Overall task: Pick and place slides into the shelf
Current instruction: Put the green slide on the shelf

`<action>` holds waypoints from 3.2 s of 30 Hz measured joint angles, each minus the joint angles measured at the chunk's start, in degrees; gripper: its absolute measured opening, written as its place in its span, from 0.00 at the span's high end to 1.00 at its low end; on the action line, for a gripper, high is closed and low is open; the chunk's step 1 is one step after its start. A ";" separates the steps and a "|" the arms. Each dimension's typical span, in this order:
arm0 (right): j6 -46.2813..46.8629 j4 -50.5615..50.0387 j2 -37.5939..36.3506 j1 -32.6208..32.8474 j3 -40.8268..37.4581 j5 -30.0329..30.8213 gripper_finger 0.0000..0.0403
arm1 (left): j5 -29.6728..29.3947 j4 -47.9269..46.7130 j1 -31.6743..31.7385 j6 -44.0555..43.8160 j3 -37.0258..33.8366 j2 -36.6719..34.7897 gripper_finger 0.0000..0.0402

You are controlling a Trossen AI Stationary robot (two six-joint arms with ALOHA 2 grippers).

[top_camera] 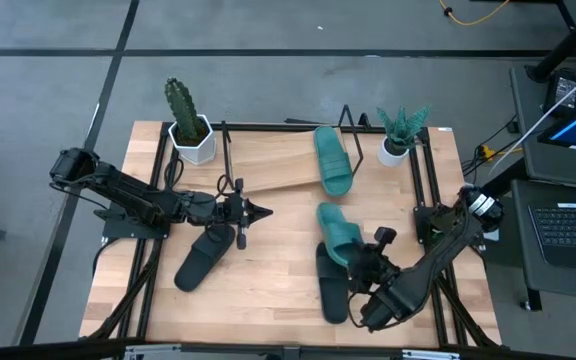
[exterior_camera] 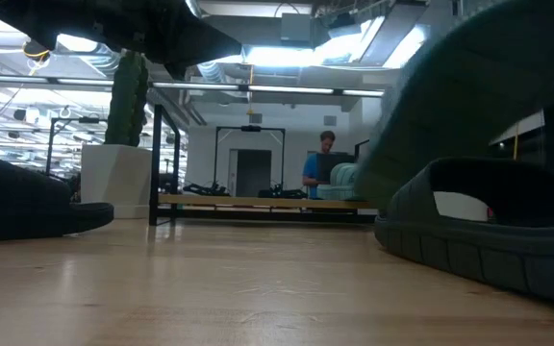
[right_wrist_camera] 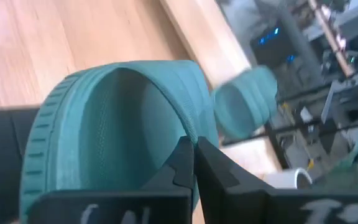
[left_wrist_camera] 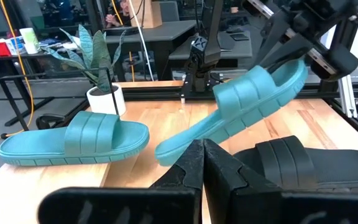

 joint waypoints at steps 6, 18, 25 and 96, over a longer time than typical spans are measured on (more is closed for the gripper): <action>-10.08 7.98 0.00 -1.24 0.02 3.93 0.99 | 0.00 0.13 0.00 -0.36 0.00 0.00 1.00; -21.12 15.49 0.00 -1.45 0.02 8.80 0.99 | 0.00 0.42 0.00 -0.51 0.00 0.00 1.00; -25.75 17.59 0.00 -1.53 0.02 13.80 0.99 | 0.00 0.42 0.00 -0.60 0.00 0.00 1.00; -81.13 61.15 3.15 -42.81 -9.22 6.86 0.99 | -0.01 0.21 0.00 3.01 -0.02 0.00 1.00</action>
